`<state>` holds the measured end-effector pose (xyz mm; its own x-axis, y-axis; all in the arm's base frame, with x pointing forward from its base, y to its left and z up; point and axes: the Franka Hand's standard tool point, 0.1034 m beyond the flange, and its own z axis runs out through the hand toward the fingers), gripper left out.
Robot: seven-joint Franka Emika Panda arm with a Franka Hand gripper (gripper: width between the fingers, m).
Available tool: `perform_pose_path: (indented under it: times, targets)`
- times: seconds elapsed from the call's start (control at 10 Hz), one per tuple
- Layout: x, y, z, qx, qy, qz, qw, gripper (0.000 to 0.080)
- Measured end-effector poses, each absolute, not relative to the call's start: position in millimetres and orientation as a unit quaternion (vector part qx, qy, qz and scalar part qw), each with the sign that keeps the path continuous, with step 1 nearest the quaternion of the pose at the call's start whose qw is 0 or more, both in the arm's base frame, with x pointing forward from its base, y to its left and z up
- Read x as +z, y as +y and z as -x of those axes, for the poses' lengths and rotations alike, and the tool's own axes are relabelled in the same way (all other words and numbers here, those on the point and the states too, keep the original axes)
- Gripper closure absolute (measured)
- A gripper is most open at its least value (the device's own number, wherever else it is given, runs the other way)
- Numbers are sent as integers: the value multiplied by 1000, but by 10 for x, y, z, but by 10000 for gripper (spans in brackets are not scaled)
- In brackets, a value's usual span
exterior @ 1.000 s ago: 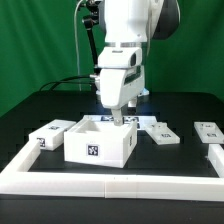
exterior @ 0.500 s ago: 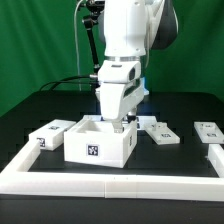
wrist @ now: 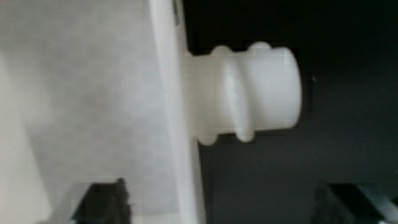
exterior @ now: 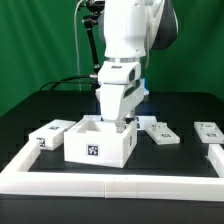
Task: Assemble cabinet
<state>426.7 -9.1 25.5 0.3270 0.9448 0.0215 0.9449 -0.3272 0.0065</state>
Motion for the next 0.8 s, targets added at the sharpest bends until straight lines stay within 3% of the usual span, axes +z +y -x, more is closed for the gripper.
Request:
perform_pose_path:
  times: [0.1,0.3,0.4,0.8]
  targets:
    - [255,-91,-4267,-11,-580,815,4,409]
    - [255,-92,-4268,-11,-580,815,4,689]
    - [254,-93,-4266,-10,-579,815,4,763]
    - [255,-97,-4268,-10,-579,815,4,765]
